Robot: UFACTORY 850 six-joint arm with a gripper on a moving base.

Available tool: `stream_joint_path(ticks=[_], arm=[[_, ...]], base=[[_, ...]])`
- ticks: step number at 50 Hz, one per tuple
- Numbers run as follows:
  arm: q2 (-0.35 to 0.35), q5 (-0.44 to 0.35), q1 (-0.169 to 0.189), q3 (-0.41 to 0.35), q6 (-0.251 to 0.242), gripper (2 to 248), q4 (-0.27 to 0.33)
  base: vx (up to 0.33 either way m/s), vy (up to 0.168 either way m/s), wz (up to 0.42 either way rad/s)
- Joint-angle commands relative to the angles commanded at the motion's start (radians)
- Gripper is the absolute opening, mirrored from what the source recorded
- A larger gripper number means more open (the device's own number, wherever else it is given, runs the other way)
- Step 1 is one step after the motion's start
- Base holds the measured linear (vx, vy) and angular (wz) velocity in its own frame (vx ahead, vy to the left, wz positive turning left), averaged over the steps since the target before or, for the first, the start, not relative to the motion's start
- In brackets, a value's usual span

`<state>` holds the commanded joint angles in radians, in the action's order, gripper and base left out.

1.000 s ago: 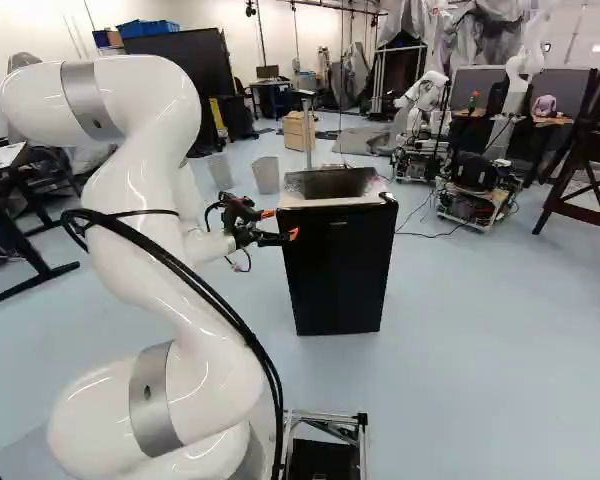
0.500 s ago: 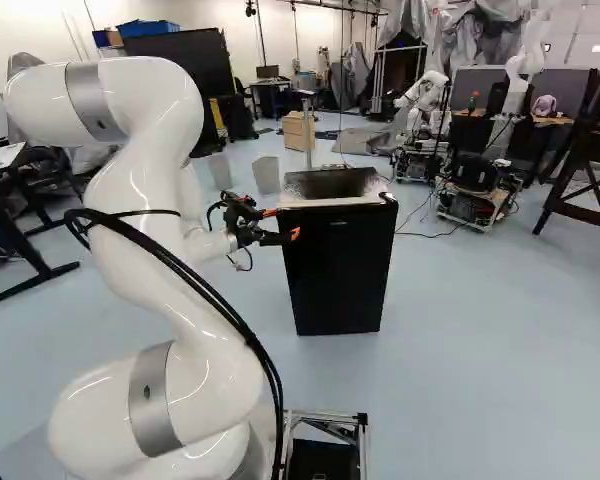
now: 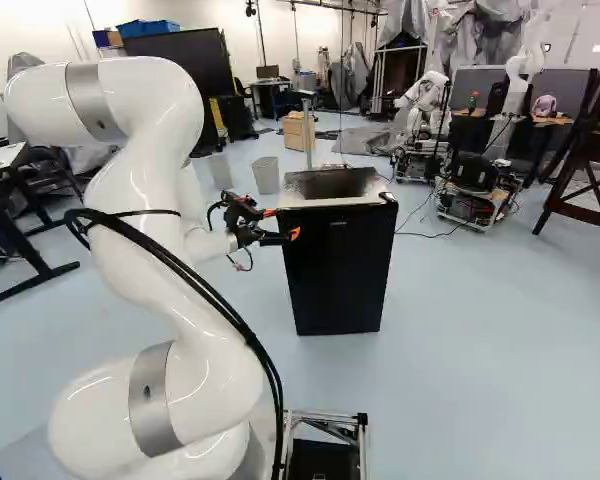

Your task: Grab a drink from the fridge

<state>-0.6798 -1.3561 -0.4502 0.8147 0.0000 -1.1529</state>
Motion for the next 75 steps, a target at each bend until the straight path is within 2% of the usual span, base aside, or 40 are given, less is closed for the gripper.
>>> stream_joint_path(ticks=[75], arm=[[0.0, 0.0, 0.0, 0.0, 0.0, 247, -0.045]], base=[[0.0, 0.0, 0.0]])
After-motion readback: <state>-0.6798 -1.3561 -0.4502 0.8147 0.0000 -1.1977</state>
